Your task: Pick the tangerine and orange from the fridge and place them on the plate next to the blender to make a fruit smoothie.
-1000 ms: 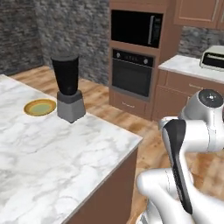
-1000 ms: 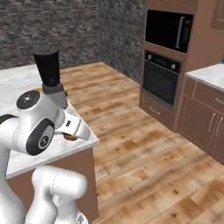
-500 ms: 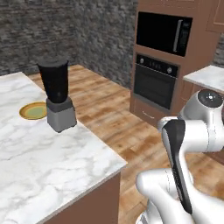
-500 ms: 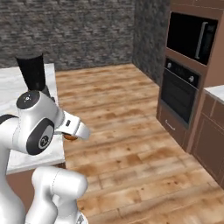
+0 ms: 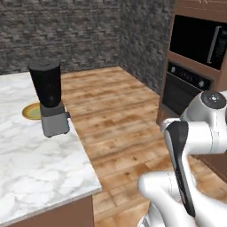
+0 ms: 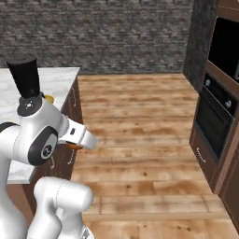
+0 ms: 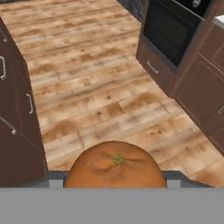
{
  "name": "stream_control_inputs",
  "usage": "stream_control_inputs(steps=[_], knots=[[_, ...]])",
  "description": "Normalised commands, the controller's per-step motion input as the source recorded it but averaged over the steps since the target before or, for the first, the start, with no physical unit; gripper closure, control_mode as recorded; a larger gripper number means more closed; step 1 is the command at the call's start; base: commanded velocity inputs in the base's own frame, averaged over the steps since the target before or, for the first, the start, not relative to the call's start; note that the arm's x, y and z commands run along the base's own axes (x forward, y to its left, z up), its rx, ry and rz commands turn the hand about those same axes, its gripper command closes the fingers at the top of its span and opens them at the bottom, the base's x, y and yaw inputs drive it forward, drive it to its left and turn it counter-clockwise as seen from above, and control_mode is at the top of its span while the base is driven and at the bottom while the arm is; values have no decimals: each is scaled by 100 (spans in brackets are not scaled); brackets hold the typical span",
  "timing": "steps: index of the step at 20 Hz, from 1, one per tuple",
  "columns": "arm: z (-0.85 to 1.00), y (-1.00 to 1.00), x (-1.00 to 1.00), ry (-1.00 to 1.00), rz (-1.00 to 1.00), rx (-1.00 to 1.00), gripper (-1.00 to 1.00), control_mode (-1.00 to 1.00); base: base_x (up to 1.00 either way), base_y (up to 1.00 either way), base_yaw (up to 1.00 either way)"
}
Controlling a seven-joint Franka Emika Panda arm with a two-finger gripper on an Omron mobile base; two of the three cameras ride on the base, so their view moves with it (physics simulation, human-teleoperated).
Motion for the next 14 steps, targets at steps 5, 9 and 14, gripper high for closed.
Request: stream_control_inputs(steps=[5,9,14], knots=[[0,0,0,0,0,0,100,100,84,-94,45],[0,0,0,0,0,0,100,100,89,-89,45],[0,0,0,0,0,0,100,100,89,-66,52]])
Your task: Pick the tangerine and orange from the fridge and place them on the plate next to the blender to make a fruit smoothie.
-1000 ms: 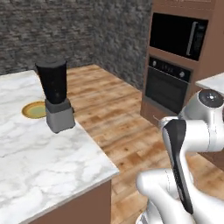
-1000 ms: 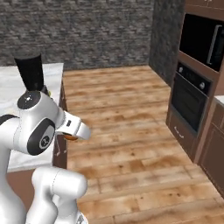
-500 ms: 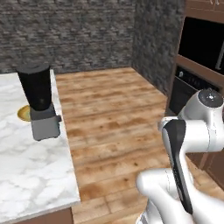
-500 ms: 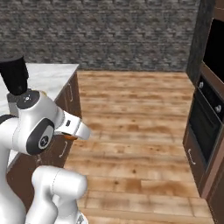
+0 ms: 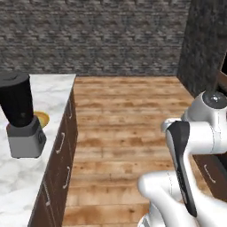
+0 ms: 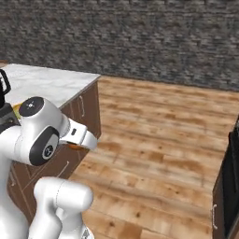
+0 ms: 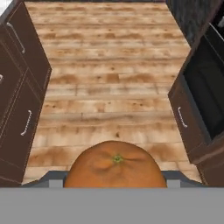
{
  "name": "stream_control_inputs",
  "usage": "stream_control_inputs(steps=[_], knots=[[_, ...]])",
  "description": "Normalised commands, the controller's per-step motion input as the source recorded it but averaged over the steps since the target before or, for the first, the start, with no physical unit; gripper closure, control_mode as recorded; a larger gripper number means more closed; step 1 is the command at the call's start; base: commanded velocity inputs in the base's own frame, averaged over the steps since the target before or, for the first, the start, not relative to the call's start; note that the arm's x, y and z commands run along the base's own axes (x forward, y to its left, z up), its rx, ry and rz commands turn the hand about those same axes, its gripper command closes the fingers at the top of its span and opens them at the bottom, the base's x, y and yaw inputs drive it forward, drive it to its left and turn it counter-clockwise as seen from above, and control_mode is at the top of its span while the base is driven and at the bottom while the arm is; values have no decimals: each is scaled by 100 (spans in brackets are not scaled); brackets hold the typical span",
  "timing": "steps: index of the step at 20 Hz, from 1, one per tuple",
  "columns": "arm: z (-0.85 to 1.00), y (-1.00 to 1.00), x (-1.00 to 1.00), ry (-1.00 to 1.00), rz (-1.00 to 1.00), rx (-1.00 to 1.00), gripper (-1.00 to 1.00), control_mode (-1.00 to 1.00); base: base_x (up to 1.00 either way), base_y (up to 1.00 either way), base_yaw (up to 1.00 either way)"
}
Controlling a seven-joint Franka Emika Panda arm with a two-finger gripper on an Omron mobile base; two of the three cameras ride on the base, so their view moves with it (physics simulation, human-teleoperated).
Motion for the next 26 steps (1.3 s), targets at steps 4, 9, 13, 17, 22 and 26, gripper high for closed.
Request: stream_control_inputs(steps=[4,9,13,17,22,26], knots=[[0,0,0,0,0,0,100,100,85,-31,62],[0,0,0,0,0,0,100,100,77,-30,67],[0,0,0,0,0,0,100,100,60,-44,67],[0,0,0,0,0,0,100,100,32,-51,67],[0,0,0,0,0,0,100,100,32,-55,67],[0,0,0,0,0,0,100,100,41,-64,63]])
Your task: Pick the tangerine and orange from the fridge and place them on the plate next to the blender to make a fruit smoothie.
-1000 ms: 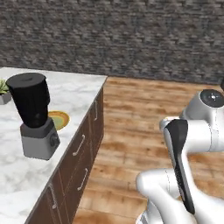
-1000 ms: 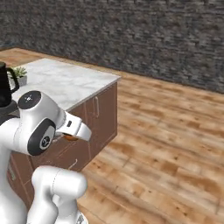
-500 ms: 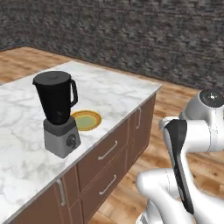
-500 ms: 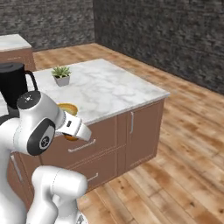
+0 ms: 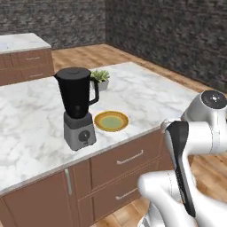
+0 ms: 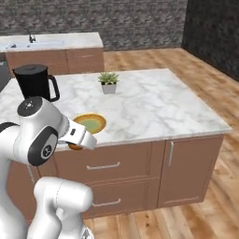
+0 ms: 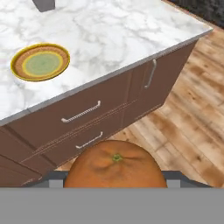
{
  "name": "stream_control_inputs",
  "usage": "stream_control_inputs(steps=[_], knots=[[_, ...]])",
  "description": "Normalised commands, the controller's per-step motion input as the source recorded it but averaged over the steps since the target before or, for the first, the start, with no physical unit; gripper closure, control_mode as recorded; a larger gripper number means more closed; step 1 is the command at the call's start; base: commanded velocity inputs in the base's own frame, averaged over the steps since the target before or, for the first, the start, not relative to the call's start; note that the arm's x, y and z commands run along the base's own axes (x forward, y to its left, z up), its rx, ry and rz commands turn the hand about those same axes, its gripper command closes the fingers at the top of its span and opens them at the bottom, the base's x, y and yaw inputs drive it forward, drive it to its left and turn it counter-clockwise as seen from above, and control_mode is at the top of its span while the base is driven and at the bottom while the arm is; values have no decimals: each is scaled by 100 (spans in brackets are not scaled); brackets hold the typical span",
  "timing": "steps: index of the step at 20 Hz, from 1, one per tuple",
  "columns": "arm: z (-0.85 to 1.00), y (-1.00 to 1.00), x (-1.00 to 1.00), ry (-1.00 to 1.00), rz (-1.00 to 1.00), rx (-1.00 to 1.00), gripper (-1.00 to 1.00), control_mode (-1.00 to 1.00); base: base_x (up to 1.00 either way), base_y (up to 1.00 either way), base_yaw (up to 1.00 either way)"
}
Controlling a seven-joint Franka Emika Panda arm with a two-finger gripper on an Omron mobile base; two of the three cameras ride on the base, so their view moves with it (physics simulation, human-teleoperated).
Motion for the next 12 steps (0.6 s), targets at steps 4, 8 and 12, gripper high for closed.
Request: stream_control_inputs(steps=[4,8,12], knots=[[0,0,0,0,0,0,100,100,29,-83,53],[0,0,0,0,0,0,100,100,31,-45,50],[0,0,0,0,0,0,100,100,52,0,49]])
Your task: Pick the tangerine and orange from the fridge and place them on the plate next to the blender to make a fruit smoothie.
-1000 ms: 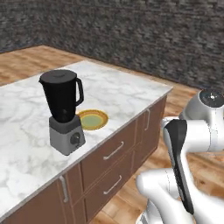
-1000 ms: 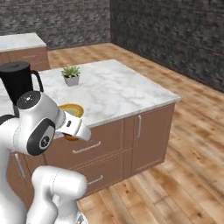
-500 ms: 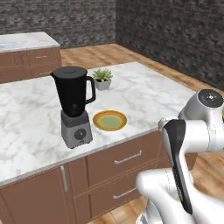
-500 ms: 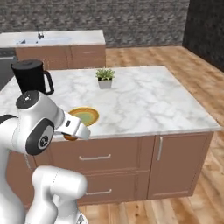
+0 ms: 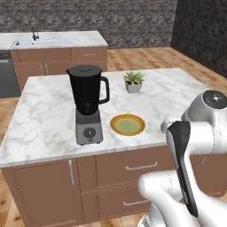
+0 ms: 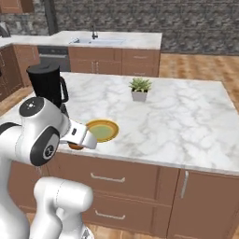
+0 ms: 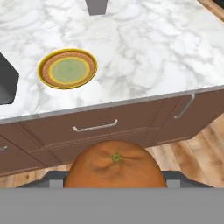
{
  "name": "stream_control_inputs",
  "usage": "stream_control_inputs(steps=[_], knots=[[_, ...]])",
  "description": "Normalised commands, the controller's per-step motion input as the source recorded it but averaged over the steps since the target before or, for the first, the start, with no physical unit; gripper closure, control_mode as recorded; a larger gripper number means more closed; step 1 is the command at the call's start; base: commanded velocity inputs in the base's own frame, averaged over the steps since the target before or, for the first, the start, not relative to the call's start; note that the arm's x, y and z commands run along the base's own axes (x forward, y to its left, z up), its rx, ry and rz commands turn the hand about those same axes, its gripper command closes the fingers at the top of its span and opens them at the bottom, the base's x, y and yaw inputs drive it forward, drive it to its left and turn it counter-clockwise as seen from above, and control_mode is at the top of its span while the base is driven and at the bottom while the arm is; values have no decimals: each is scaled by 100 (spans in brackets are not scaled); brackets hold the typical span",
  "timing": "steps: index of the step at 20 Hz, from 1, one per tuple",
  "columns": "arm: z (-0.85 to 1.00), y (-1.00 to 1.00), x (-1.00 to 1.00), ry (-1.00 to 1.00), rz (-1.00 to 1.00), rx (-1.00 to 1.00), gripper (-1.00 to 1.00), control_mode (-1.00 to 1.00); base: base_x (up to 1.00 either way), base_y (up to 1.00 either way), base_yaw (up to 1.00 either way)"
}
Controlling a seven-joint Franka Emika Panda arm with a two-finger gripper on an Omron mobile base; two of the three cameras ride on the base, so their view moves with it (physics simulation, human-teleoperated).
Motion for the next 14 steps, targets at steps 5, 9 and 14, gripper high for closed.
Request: stream_control_inputs(steps=[5,9,14], knots=[[0,0,0,0,0,0,100,100,61,-11,43],[-61,-10,21,3,11,1,100,-100,11,-9,6],[-76,-4,65,7,13,0,100,-100,0,0,0]])
